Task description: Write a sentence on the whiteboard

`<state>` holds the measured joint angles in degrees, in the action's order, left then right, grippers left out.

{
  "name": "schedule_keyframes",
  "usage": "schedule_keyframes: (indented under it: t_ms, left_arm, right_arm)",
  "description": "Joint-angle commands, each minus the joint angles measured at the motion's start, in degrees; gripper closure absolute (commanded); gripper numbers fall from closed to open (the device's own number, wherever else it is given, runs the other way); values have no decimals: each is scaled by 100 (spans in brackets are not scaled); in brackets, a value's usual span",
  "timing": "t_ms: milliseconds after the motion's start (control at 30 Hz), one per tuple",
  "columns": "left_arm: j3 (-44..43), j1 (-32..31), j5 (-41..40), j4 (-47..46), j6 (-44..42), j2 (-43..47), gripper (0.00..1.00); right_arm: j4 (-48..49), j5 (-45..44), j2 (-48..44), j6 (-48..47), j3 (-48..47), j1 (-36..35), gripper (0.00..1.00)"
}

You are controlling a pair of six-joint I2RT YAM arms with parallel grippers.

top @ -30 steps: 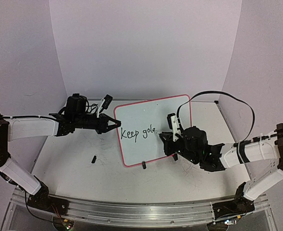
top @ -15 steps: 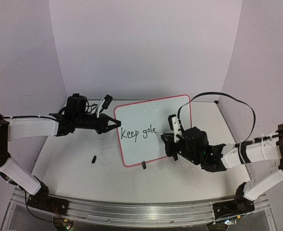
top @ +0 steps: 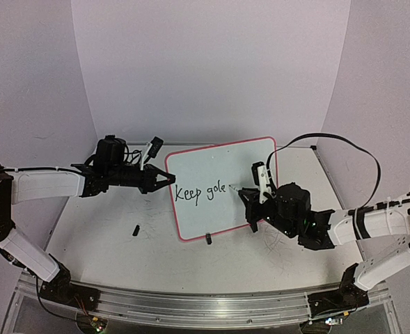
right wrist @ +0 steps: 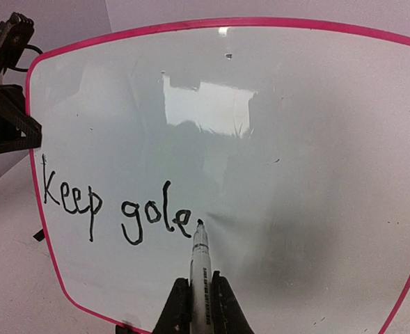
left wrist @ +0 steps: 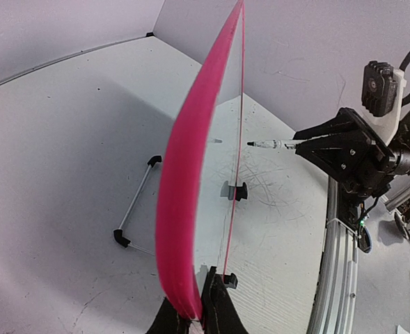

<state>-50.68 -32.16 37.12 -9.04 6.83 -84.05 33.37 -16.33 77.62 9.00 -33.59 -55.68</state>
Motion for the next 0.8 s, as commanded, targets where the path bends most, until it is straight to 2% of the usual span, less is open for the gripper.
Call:
schedule_keyframes:
  t_ms: [0,767]
  left_arm:
    - [-133,75,-802,66,-530,90,100]
    - [-144,76,-774,65,-525,82,100]
  right_arm:
    - [259,-194,155,-97,-338,39,100]
    - [337,-292,437,-82,-447,52,100]
